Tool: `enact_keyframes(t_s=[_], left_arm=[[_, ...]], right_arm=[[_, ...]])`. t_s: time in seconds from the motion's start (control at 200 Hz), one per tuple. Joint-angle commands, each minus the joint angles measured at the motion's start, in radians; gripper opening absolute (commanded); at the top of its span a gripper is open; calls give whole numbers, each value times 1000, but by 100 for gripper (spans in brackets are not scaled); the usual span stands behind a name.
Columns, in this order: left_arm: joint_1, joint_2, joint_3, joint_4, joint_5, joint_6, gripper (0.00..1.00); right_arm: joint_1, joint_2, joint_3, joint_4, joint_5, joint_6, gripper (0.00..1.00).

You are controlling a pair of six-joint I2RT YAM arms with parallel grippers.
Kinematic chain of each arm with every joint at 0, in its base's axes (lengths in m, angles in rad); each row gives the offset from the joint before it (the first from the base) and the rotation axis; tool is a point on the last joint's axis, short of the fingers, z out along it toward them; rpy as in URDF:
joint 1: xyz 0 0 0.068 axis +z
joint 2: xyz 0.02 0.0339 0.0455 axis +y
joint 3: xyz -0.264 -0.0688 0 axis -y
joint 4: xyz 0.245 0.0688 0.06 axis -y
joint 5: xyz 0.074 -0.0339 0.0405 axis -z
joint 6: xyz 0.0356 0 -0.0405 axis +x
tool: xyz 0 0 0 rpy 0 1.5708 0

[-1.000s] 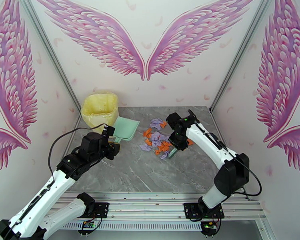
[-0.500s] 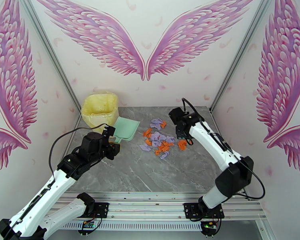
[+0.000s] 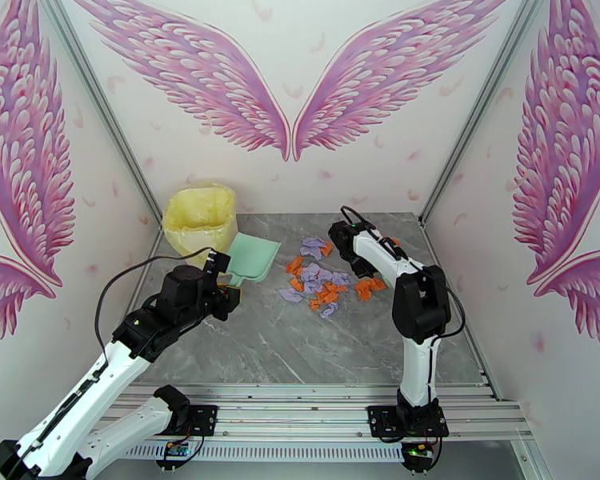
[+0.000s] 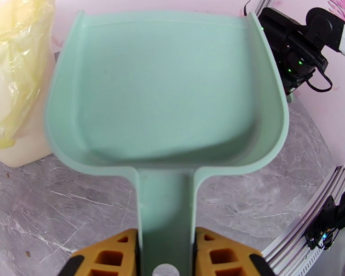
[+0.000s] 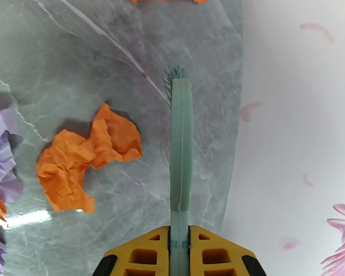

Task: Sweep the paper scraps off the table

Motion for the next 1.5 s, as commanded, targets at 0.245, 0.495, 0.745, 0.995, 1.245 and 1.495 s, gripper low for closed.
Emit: enact_keyframes(t_s=[0.245, 0.495, 0.745, 0.995, 1.245, 1.495], left_arm=[[-5, -16, -14, 18, -1, -4, 0], [-4, 0, -12, 16, -1, -4, 0], [-3, 9, -12, 14, -3, -3, 0], [-4, 13, -10, 16, 2, -3, 0], [-3, 3, -12, 13, 6, -4, 0], [-4, -14, -13, 24, 13, -6, 0]], right_arm=[[49, -75, -118, 131, -212, -78, 0], [92, -219, -177, 132, -363, -65, 0], [94, -294, -104, 49, -296, -37, 0], [9, -170, 104, 15, 25, -98, 0], [-83, 170, 499, 80, 164, -271, 0], [-117, 484, 820, 151, 257, -418, 0]])
